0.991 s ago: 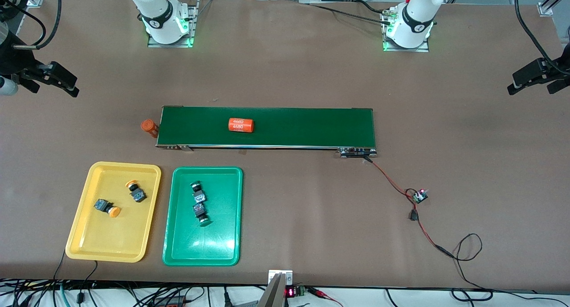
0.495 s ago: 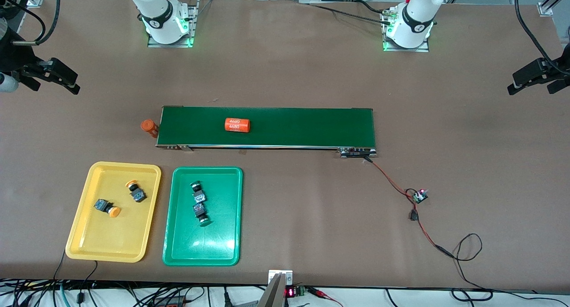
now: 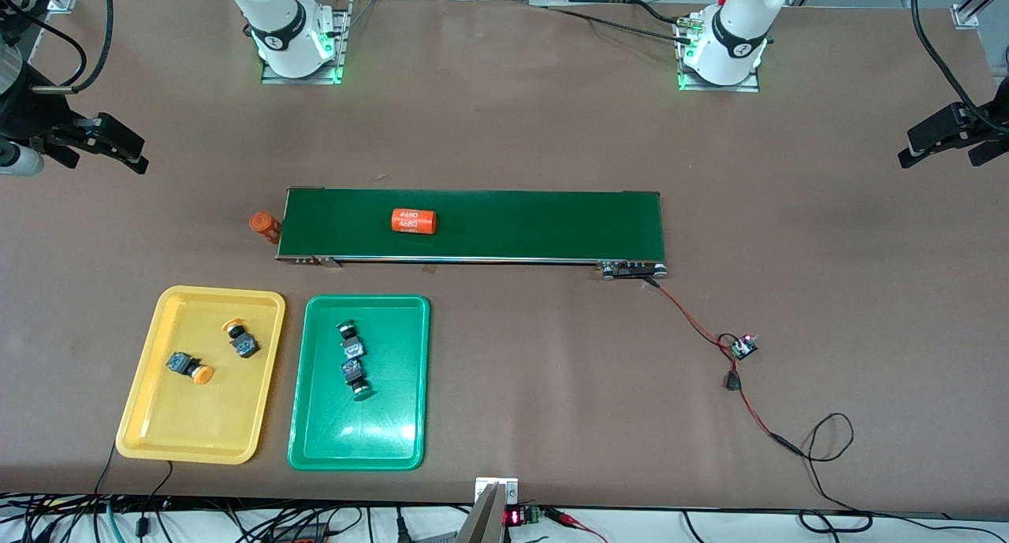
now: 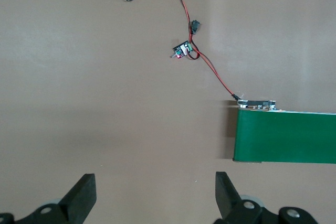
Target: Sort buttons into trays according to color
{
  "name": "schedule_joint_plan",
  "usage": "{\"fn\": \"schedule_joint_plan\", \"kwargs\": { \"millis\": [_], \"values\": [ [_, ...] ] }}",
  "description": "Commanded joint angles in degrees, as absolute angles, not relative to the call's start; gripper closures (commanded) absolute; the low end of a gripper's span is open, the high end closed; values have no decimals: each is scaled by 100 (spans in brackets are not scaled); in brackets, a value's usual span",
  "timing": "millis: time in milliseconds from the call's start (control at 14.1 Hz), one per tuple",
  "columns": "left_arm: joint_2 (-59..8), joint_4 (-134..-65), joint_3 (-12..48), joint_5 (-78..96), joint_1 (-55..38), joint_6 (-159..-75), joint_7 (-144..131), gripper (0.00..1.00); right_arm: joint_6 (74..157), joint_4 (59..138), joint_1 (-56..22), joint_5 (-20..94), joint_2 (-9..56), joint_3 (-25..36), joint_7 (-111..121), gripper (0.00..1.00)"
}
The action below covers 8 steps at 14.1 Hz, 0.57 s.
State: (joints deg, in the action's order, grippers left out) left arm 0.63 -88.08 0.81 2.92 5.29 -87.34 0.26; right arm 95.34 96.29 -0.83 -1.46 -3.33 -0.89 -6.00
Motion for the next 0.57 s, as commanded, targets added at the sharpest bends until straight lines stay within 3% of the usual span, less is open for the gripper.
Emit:
{"fn": "schedule_joint_plan", "kwargs": {
  "millis": [0,495],
  "values": [
    [88,-8754,97,211,545,-8701,26,0,9387,9448,-167,-105,-264,0,-510,0],
    [88,-8763,97,211,545,-8692,26,0,9396,9238,-202,-88,43,105,-484,0]
  ]
}}
